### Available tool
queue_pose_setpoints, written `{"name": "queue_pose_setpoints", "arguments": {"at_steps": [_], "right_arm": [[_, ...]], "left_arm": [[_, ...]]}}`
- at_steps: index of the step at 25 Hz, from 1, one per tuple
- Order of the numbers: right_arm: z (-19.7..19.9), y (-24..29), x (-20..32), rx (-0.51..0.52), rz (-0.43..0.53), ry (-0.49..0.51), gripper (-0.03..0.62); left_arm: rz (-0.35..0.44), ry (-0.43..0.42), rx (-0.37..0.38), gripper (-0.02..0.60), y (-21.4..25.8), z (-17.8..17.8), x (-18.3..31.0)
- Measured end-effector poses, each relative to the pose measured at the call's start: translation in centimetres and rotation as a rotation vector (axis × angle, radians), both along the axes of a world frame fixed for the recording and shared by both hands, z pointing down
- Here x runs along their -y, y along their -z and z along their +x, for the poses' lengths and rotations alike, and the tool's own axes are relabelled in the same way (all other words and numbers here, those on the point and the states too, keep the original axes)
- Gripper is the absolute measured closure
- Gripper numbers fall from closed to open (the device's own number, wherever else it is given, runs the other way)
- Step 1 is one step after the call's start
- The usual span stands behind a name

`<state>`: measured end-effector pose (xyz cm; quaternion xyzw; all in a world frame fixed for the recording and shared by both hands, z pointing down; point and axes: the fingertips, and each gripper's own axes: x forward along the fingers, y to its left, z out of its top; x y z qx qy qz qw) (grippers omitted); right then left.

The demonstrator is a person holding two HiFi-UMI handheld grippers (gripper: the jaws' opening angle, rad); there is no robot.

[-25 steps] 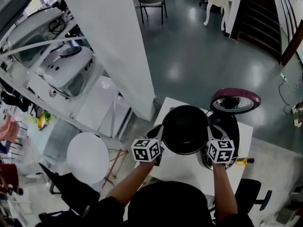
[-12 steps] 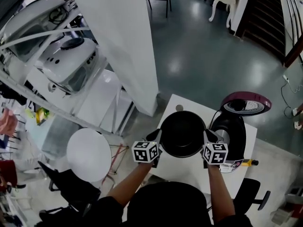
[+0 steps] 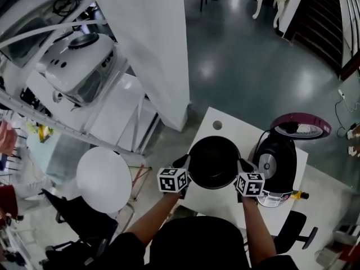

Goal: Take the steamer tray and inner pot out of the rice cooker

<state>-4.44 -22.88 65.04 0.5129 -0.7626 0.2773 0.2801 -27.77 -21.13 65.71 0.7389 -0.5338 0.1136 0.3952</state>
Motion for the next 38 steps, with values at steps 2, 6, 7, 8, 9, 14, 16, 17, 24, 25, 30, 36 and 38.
{"name": "queue_pose_setpoints", "arguments": {"at_steps": [2,6,7,8,9,14,16,17,24,25,30,36,38], "right_arm": [[-0.4,-0.8,0.0,-0.008,-0.013,0.005,0.569],[-0.8,-1.9,0.0,-0.022,-0.033,0.012,0.569],[-0.8,-2.2,-0.1,-0.025,-0.040,0.011,0.569],[-0.7,-2.6,-0.2,-0.028,-0.048,0.009,0.569],[-0.6,-2.9,-0.4,-0.029,-0.056,0.007,0.569],[-0.4,-4.6,-0.9,-0.049,-0.088,0.015,0.566],[-0.4,-5.3,-1.1,-0.069,-0.098,0.021,0.563],[-0.4,-5.7,-1.1,-0.077,-0.101,0.021,0.562],[-0.5,-7.1,-0.7,-0.102,-0.081,0.052,0.554],[-0.5,-7.1,-0.6,-0.102,-0.071,0.058,0.553],[-0.6,-6.1,-0.7,-0.104,-0.025,0.053,0.551],[-0.8,0.6,-0.8,-0.027,0.155,0.005,0.564],[-0.4,2.8,-1.8,-0.006,0.196,-0.012,0.574]], "left_arm": [[-0.015,0.005,-0.001,0.563,-0.8,-0.4,0.0],[-0.046,0.015,-0.003,0.563,-2.3,-0.8,-0.3],[-0.053,0.017,-0.005,0.563,-2.6,-0.8,-0.4],[-0.058,0.018,-0.006,0.563,-2.9,-0.7,-0.5],[-0.062,0.016,-0.006,0.563,-3.1,-0.6,-0.6],[-0.082,0.016,-0.011,0.563,-4.1,-0.4,-0.6],[-0.093,0.020,-0.006,0.563,-4.6,-0.5,-0.6],[-0.096,0.018,-0.002,0.563,-4.9,-0.4,-0.7],[-0.112,-0.009,0.006,0.561,-6.4,-0.4,-0.2],[-0.105,-0.017,0.007,0.561,-6.4,-0.4,-0.2],[-0.084,-0.044,0.023,0.560,-6.2,-0.2,-0.4],[0.041,-0.064,0.050,0.491,-2.6,-0.5,0.3],[0.091,-0.082,0.022,0.520,-1.0,-0.1,0.4]]}}
